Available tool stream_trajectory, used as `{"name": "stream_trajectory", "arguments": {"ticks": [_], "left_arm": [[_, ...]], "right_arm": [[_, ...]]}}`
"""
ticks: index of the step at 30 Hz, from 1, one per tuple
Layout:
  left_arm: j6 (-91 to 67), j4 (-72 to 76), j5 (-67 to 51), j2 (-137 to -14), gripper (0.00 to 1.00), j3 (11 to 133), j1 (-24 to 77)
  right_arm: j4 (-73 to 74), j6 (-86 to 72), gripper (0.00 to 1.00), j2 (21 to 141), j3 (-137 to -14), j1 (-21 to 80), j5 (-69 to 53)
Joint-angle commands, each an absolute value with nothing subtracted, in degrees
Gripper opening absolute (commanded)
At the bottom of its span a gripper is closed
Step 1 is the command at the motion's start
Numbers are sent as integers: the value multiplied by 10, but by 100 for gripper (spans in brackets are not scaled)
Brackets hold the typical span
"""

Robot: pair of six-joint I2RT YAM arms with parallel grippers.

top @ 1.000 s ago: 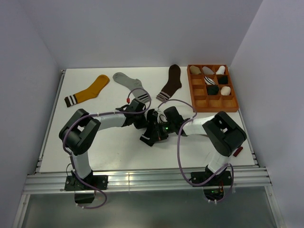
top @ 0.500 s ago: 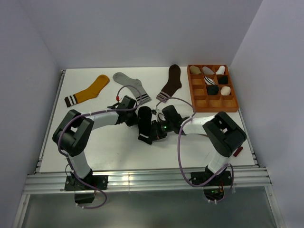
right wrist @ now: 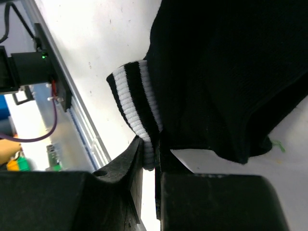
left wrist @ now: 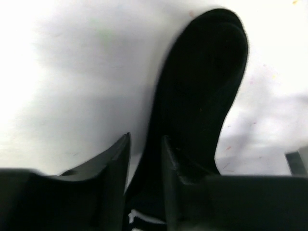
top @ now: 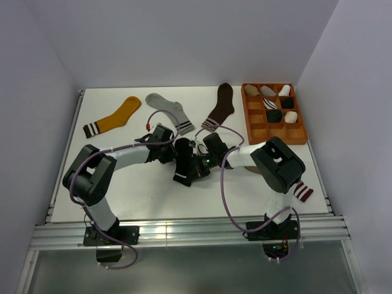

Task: Roll the socks
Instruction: Roll the sock at the center of the board.

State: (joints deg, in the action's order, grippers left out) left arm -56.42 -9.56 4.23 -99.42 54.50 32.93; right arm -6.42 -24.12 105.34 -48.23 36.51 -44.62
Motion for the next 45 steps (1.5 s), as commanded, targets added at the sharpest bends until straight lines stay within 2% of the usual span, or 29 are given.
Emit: {"name": "stream_trajectory", "arguments": {"ticks": [1, 4, 10, 17, 27, 36, 39, 40, 42, 43, 45], "left_arm": [[-569, -134, 82, -948, 46, 528, 324], [-592, -157, 104, -900, 58, 514, 324], [-684, -215, 130, -781, 68, 449, 323], [-780, -114, 50, -701, 67, 327, 367], [-801, -23, 67, -742, 64, 288, 406], [-813, -24, 62, -799, 44, 286, 407], [-812, -42, 76, -808, 29, 294, 407], [-809, -61, 80, -813, 23, 300, 406], [-794, -77, 87, -818, 18, 317, 407], [-788, -91, 88, -823, 16, 323, 406], [-773, -106, 91, -829, 15, 339, 407]], "right_arm": [[-40, -258, 0, 1075, -496, 372, -460], [-38, -279, 0, 1085, -505, 372, -459], [-77, -336, 0, 1101, -503, 371, -463], [-116, -382, 0, 1133, -499, 371, -473], [-124, -410, 0, 1143, -504, 371, -473], [-132, -418, 0, 1144, -503, 371, -465], [-113, -396, 2, 1131, -509, 372, -451], [-98, -378, 4, 1126, -510, 372, -440], [-81, -354, 10, 1110, -512, 374, -421], [-74, -336, 18, 1087, -510, 379, -409], [-74, -319, 27, 1053, -494, 385, -364]]}}
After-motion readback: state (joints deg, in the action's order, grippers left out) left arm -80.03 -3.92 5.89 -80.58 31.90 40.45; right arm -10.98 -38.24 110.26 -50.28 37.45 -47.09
